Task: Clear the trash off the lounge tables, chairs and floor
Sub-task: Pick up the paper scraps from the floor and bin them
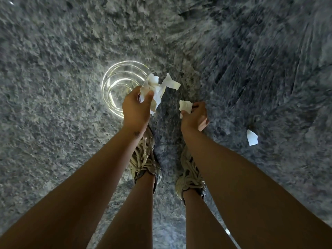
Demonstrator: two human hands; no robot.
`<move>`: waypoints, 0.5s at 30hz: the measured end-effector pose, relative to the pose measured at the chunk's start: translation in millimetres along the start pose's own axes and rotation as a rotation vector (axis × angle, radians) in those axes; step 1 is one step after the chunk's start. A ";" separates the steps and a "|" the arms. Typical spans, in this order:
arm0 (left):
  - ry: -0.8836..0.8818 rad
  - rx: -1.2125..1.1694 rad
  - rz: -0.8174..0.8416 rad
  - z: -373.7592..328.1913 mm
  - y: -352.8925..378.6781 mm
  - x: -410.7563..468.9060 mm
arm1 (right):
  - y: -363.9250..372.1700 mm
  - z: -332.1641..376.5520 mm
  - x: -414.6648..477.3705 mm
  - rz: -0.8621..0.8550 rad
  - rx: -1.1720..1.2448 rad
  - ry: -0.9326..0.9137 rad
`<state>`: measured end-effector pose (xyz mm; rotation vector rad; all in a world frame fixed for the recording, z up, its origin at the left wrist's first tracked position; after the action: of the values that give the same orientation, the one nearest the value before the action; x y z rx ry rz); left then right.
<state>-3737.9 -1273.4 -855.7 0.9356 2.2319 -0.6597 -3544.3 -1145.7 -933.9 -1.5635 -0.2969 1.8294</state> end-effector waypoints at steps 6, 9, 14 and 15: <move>-0.029 0.013 -0.015 1.0 -6.3 -3.1 | -0.2 32.8 2.5 0.096 -0.091 -0.157; -0.056 -0.002 -0.028 5.1 -11.7 -2.2 | 3.3 81.9 1.6 0.162 -0.138 -0.408; -0.031 -0.010 -0.034 3.4 -20.7 10.2 | 21.5 112.8 18.2 0.239 -0.160 -0.428; -0.023 -0.016 -0.037 2.2 -22.5 12.6 | 23.6 114.4 20.4 0.226 -0.191 -0.407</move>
<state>-3761.1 -1283.3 -861.5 0.8769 2.2359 -0.6650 -3660.1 -1120.0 -935.5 -1.3798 -0.5115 2.3570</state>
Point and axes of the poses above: each hand's wrist, its own x-axis towards the middle knuckle, its own y-axis out of the palm, z = x × y, the point moved 10 cm from there along x, towards the middle knuckle, and after that the axes turned 15 degrees about z, right-handed, at the moved point
